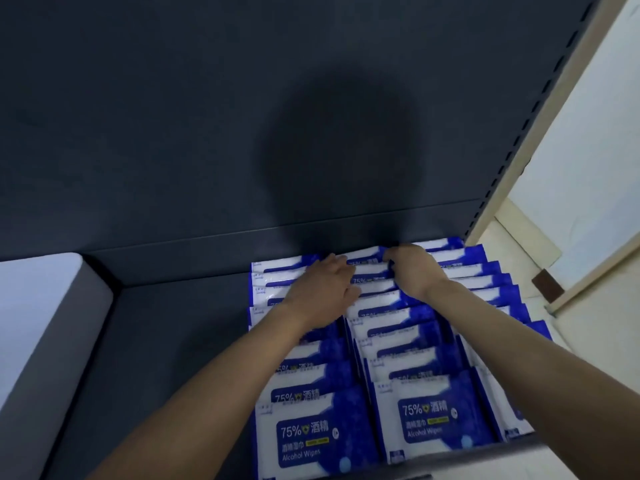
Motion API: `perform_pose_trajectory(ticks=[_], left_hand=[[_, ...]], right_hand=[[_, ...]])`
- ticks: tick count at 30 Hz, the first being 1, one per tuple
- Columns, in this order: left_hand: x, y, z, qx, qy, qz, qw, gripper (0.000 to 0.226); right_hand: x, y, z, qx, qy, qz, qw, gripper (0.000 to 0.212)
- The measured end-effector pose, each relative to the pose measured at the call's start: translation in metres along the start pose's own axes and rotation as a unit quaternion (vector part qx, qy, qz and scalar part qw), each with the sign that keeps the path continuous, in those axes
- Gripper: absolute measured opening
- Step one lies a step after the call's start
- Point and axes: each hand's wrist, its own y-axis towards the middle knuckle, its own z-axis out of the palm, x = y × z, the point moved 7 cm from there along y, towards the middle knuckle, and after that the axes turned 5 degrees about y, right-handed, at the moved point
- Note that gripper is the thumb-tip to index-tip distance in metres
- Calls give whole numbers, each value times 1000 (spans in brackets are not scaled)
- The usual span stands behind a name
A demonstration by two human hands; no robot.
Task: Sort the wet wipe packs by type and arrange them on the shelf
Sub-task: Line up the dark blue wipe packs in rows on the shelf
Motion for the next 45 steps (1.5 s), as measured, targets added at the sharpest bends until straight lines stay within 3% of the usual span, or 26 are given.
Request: perform_pose_trajectory(ticks=[4,11,15,19,22,24,28,31,33,35,40,45], left_hand=[[7,18,12,74,119,-14,990,62],[9,13,22,36,146,-32,988,63],[5,12,15,28,117,-38,992,62],[-7,-7,9,-64,35,-38,997,57],[-30,-22,15,-90,-6,-11,996,76],[-50,-29,16,-109,-13,11,994,78],[-79,-41,20,-106,-50,-12,993,77],[-91,-44,30,-93,-12,-22,995,64],[-93,-47,42,-65,48,-57,995,55],[-95,-49,44,-72,69,-80,992,54],[-100,-62,34,-120,37,-94,988,53],[-96,-101,15,-195,-18,-102,975,49]], right_hand=[[-8,13,-3,0,18,-15,1000,27],[3,20,5,31,-61,-93,993,39],[6,7,-3,41,-38,-97,994,33],[10,-31,-18,-3,49,-114,992,29],[7,-69,-21,-50,33,-138,989,30],[-14,-83,-32,-80,16,-100,992,31],[-96,-106,-55,-99,47,62,992,44],[-128,-117,-33,-23,160,105,981,57],[-125,-124,-11,35,177,107,978,63],[-123,-125,0,37,147,102,983,68],[-95,-136,-25,-68,92,87,990,56],[-22,-156,-27,-72,212,-22,974,44]])
